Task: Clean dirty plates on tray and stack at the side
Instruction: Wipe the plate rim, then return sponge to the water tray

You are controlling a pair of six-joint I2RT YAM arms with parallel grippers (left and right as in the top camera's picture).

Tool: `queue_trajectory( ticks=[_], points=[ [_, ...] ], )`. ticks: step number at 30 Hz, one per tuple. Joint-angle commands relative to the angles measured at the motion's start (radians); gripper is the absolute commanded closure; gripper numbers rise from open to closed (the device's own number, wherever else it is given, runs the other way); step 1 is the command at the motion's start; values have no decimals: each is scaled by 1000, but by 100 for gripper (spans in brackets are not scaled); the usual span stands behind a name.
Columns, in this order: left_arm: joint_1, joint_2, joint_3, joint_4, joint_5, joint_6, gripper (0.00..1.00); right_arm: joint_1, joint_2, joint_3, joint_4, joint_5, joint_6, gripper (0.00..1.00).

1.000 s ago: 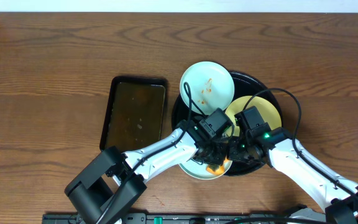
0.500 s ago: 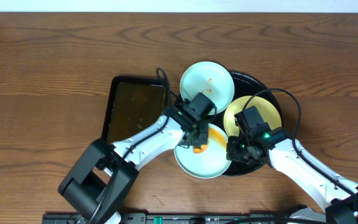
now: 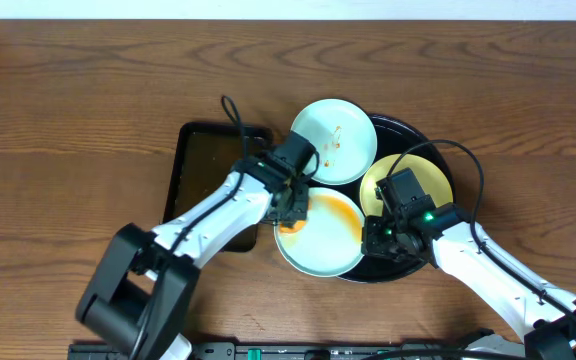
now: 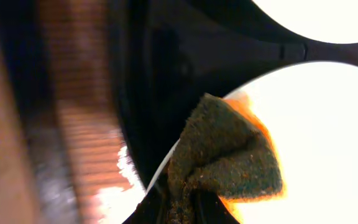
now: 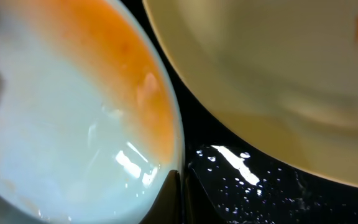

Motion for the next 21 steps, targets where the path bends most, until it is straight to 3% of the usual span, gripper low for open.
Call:
queue_trajectory(
  ticks=[1, 8, 13, 21],
  points=[
    [32, -94, 29, -31, -109, 38, 87, 14, 3, -2, -18, 37, 6, 99],
    [55, -216, 28, -127, -110, 37, 87, 14, 3, -2, -16, 37, 6, 98],
    [80, -226, 28, -156, -111, 45, 87, 14, 3, -2, -3, 32, 6, 79],
    [174, -226, 28, -155, -214, 41, 90, 14, 3, -2, 67, -61, 1, 71]
  ],
)
